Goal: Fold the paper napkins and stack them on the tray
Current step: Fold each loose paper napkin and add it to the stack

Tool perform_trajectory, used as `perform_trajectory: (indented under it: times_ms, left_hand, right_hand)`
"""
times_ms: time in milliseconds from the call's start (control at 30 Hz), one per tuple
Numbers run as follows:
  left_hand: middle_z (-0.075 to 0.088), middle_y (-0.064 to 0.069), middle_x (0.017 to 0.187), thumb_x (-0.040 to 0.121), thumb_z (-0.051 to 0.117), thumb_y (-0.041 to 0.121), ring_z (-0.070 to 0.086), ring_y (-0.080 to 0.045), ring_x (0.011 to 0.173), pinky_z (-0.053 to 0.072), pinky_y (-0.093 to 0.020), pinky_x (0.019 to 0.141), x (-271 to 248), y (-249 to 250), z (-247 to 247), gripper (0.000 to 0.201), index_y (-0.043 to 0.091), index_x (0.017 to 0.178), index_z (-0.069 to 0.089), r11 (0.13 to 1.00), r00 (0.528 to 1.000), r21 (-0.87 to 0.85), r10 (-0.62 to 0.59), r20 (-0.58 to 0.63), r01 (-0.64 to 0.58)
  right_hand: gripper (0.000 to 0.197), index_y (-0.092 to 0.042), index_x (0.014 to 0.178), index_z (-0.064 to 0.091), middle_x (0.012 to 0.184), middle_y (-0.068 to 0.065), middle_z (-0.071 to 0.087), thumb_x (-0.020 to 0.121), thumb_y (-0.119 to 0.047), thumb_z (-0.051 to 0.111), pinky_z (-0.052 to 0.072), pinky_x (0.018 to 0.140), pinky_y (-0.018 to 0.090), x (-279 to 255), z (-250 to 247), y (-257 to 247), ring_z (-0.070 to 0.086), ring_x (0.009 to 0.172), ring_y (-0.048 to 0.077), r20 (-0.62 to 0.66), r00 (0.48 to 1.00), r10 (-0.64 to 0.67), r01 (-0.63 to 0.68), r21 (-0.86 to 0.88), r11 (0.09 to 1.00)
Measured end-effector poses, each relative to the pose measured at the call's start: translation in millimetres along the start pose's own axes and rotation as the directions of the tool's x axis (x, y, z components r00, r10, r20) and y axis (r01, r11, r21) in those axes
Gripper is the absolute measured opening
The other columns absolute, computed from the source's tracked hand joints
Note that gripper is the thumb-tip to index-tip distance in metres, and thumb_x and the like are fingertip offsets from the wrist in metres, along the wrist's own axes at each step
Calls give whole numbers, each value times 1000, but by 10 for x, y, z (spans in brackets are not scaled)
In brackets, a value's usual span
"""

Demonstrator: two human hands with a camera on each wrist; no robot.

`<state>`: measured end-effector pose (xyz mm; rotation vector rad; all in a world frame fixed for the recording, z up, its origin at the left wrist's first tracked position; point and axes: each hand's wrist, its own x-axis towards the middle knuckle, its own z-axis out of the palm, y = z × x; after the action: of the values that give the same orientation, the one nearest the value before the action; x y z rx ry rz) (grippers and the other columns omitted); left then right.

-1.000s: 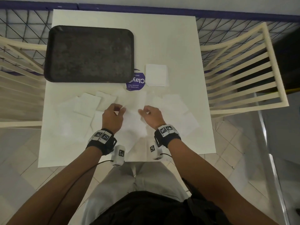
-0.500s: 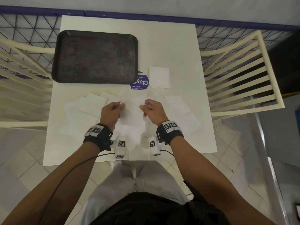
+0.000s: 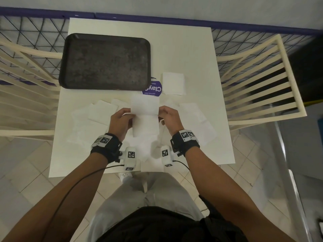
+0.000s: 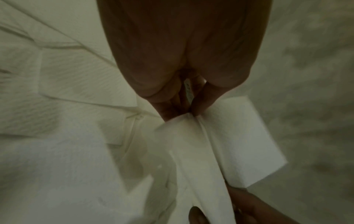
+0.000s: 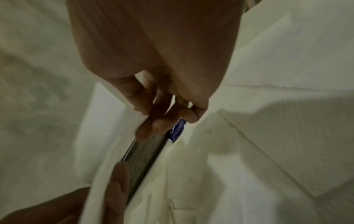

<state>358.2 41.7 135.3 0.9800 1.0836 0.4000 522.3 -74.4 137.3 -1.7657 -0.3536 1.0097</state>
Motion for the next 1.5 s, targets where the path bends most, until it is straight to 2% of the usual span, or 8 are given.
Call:
perform_trajectory:
  times_ms: [167, 500, 700, 900, 1033, 1133, 1200, 1500]
  left_hand:
    - [73, -12, 97, 91, 46, -3, 68, -27, 87, 57, -34, 71, -13, 17, 6, 29, 2, 90, 74, 1000, 1000, -19, -20, -12, 20]
    - [78, -9, 97, 92, 76, 16, 74, -17, 89, 62, -31, 81, 28, -85, -22, 25, 15, 117, 74, 975, 993, 193, 116, -36, -107]
    - [79, -4, 92, 91, 77, 17, 74, -21, 88, 64, -36, 80, -24, -64, 2, 9, 12, 99, 79, 945, 984, 282, 177, -22, -164]
    - [77, 1, 92, 92, 75, 20, 73, -15, 88, 61, -42, 86, -34, -79, 41, 7, 15, 96, 77, 876, 965, 416, 261, 20, -245]
    - [76, 6, 90, 93, 75, 24, 71, -14, 86, 59, -33, 83, -40, -79, 18, 6, 18, 93, 75, 847, 957, 460, 288, 22, -266]
    - [74, 9, 91, 95, 72, 22, 67, -7, 84, 53, -20, 80, -51, -79, -4, 5, 19, 92, 71, 815, 942, 500, 336, 3, -292]
    - [72, 7, 94, 97, 70, 20, 65, -5, 87, 48, -11, 77, -58, -84, -29, 5, 17, 94, 69, 811, 936, 506, 352, -20, -295]
    - [66, 2, 102, 103, 59, 17, 59, -3, 89, 41, -2, 72, -102, -121, 27, 4, 13, 103, 58, 774, 911, 539, 411, -28, -332]
  right_hand:
    - [25, -8, 86, 78, 88, 3, 72, 85, -6, 53, 42, 59, 25, -10, -21, 7, 57, 72, 18, -7, 999, 52, -51, 102, 993]
    - [24, -21, 102, 72, 75, 0, 66, 87, -3, 65, 47, 64, 25, 60, -46, 131, 59, 71, 12, 0, 996, -91, 91, -68, 994]
    - [15, -27, 101, 74, 94, -12, 71, 86, -25, 75, 47, 82, 20, 73, 34, 47, 65, 91, 6, 68, 976, -205, 216, -283, 935]
    - [10, -28, 90, 76, 89, -14, 74, 85, -36, 74, 56, 88, 38, 108, 239, 19, 67, 88, 4, 146, 947, -287, 322, -464, 826]
    - [7, -33, 87, 75, 88, -16, 74, 86, -39, 71, 56, 89, 39, 133, 207, -9, 67, 89, 5, 161, 954, -252, 298, -471, 830]
    - [7, -20, 90, 77, 88, -7, 74, 89, -25, 72, 53, 80, 27, 124, 46, -54, 66, 82, 10, 130, 963, -234, 267, -421, 867]
    - [8, -14, 91, 78, 85, 1, 75, 88, -20, 74, 56, 75, 30, 132, -68, -60, 65, 73, 14, 117, 969, -217, 245, -366, 898]
    - [13, -16, 101, 76, 68, -7, 58, 91, -13, 68, 56, 76, 32, 101, 1, -61, 56, 65, 9, 34, 972, -231, 230, -303, 925]
